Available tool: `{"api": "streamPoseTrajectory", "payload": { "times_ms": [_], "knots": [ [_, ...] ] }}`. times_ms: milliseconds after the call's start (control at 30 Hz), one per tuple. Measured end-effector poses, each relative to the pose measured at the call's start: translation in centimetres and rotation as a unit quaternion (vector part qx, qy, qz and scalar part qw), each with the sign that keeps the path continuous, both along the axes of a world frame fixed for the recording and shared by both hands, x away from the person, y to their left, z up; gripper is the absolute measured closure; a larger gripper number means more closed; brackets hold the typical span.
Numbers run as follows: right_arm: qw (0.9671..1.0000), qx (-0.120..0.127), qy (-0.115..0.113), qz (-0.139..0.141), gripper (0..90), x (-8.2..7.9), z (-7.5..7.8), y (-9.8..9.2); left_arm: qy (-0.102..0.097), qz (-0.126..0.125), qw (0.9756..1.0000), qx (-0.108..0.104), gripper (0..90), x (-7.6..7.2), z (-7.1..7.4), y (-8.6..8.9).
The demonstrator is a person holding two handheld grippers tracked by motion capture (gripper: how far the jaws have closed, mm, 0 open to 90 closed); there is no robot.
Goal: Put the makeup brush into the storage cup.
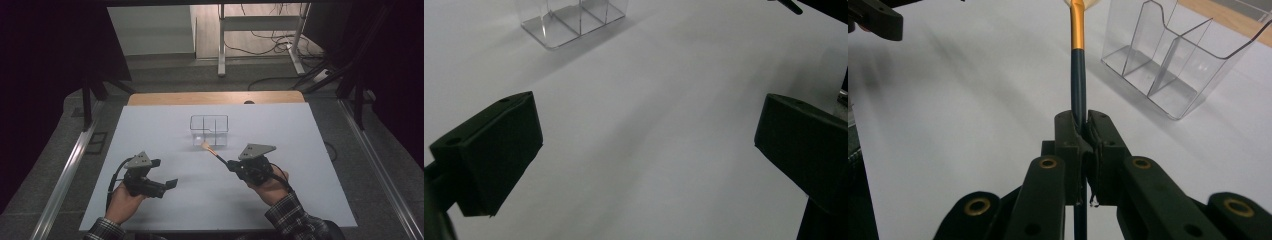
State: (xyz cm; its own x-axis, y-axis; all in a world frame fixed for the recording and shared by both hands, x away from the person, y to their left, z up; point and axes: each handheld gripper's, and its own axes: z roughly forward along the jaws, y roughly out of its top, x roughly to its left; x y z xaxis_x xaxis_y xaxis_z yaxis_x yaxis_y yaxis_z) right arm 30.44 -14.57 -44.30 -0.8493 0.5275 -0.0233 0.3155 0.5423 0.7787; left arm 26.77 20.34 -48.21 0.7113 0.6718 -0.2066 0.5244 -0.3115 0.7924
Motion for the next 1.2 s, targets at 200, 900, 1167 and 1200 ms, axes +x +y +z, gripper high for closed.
{"api": "streamPoseTrajectory", "payload": {
  "times_ms": [200,900,1167,1200],
  "knots": [
    [1.0000,0.003,-0.004,-0.002,84.6,-0.1,0.1,0.0,0.000,-0.009,1.0000,0.001,0.0,1.1,0.3,-0.9],
    [0.9999,0.012,-0.010,-0.008,84.5,0.0,0.2,0.2,0.037,-0.038,0.9983,-0.025,0.0,3.9,1.8,-3.9],
    [0.9998,0.015,-0.013,-0.003,84.5,0.0,0.2,0.7,0.036,-0.058,0.9969,-0.039,0.1,4.2,2.0,-4.6],
    [0.9998,0.014,-0.013,-0.003,84.5,-0.1,0.2,0.7,0.037,-0.060,0.9967,-0.040,0.0,4.3,2.0,-4.9]
  ]
}}
